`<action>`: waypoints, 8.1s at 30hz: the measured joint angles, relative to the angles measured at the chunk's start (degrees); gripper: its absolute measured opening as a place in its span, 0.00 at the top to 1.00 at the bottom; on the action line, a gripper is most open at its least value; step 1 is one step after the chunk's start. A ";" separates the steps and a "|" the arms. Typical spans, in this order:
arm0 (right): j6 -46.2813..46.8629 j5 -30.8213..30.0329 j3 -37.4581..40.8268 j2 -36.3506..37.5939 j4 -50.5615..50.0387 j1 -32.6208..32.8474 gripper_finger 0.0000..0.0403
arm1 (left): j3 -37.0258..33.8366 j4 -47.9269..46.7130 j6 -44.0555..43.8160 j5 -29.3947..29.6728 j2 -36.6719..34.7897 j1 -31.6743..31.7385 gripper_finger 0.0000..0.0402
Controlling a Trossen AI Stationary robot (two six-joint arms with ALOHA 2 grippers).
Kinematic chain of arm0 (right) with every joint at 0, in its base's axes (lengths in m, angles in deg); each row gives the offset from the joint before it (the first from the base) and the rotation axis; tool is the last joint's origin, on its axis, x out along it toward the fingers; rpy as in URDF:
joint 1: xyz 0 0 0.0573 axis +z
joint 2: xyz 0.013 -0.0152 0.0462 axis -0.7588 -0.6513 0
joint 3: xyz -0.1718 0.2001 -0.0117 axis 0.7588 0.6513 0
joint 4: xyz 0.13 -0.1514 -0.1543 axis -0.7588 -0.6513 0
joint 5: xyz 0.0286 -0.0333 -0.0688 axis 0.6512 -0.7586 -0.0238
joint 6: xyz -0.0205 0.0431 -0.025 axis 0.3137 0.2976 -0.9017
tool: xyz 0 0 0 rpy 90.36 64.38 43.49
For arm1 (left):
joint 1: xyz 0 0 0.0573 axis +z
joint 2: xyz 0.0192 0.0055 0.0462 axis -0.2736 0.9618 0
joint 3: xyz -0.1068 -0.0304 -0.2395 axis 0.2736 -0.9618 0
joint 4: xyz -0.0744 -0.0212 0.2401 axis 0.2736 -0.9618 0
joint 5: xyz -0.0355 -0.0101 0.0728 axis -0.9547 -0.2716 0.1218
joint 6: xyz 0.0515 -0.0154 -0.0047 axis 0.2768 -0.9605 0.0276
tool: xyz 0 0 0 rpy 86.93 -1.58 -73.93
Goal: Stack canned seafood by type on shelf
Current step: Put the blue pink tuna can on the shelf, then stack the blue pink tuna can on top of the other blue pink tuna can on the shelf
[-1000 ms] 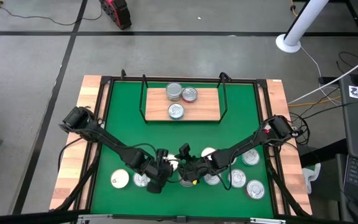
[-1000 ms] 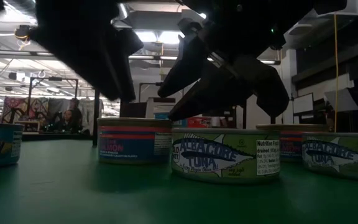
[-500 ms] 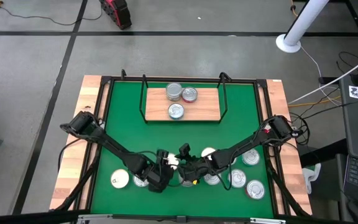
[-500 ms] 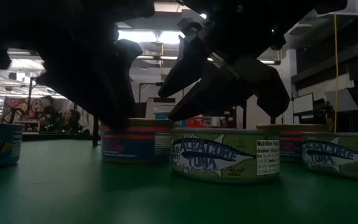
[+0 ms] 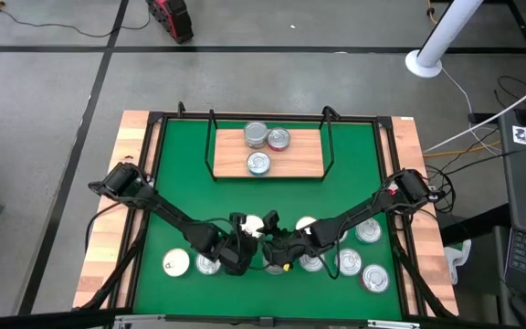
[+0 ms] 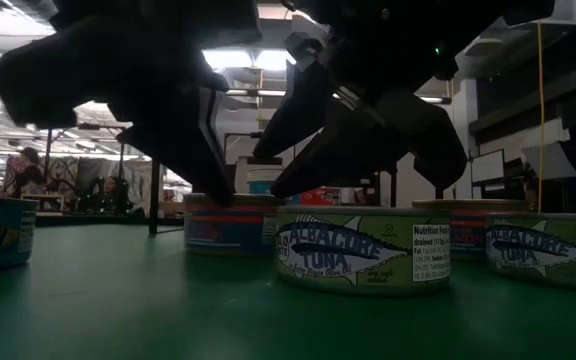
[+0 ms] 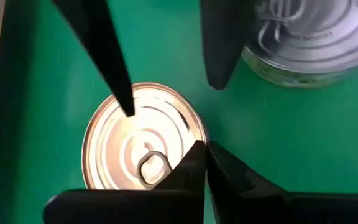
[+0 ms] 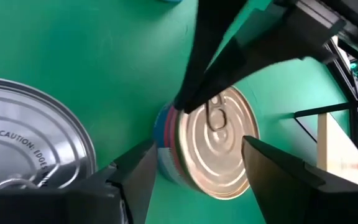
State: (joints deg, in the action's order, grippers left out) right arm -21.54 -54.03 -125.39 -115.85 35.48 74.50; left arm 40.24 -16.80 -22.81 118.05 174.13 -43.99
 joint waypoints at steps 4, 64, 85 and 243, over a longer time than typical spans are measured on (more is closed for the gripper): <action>0.02 -0.03 0.00 0.00 0.00 -0.02 0.40 | -0.13 -0.36 -3.20 -1.04 -1.20 1.15 1.00; -1.56 -6.71 -1.65 0.07 -0.18 -0.48 0.50 | -0.02 1.92 -3.81 -10.64 -14.93 6.42 0.72; -16.34 1.60 -7.69 0.07 7.94 -15.46 0.53 | 0.02 -14.05 -8.05 -9.42 -33.02 6.42 0.67; -15.98 5.54 -18.95 -7.69 -9.23 -14.29 0.24 | -1.42 -27.12 -63.65 -29.46 -10.05 -19.76 0.67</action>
State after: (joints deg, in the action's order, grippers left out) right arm -37.52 -48.48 -144.34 -123.55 26.25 60.21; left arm 38.82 -43.92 -86.47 88.59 164.07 -63.75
